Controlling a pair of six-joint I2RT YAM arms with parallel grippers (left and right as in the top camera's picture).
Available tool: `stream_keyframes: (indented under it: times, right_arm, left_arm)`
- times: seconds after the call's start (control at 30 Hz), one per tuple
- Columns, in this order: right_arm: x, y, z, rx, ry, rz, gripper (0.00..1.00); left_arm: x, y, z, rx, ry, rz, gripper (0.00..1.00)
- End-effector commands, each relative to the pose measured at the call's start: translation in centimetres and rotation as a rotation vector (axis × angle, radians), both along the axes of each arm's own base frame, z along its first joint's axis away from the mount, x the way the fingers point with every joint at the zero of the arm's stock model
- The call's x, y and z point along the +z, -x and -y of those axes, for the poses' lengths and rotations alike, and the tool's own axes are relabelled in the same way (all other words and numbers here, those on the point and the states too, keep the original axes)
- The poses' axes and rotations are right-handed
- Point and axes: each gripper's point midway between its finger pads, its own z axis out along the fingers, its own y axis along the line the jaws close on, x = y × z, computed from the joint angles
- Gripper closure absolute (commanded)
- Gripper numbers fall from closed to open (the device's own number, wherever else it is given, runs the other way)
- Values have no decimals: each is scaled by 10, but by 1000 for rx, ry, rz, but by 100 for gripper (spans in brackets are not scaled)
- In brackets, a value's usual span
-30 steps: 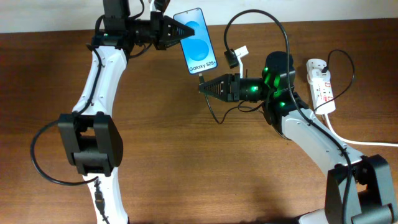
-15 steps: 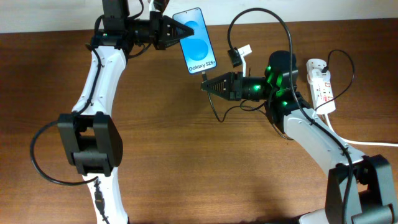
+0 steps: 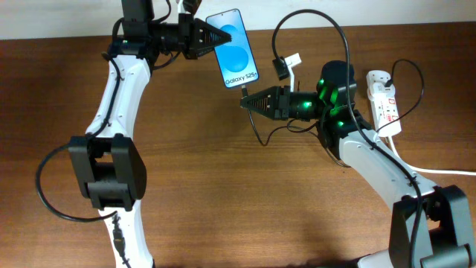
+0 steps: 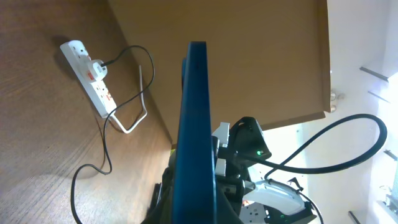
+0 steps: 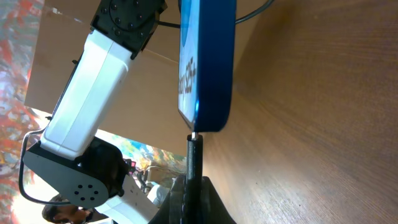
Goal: Plug charger to phone and switch on socket
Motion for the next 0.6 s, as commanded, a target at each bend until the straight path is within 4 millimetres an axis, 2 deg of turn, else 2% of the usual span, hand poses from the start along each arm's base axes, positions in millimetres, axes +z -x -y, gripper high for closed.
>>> stream_keyframes:
  times: [0.0,0.4,0.57]
  right_arm:
    - [2,-8,2,-38,3,25,96]
    - [4,-10,3,-47,-1,38,96]
    - [4,-13,3,-71,-6,-10,96]
  left_arm:
    - [12,9,0,-35,18,14,100]
    - [12,9,0,-36,19,26,100]
    - [12,9,0,-37,19,30,100]
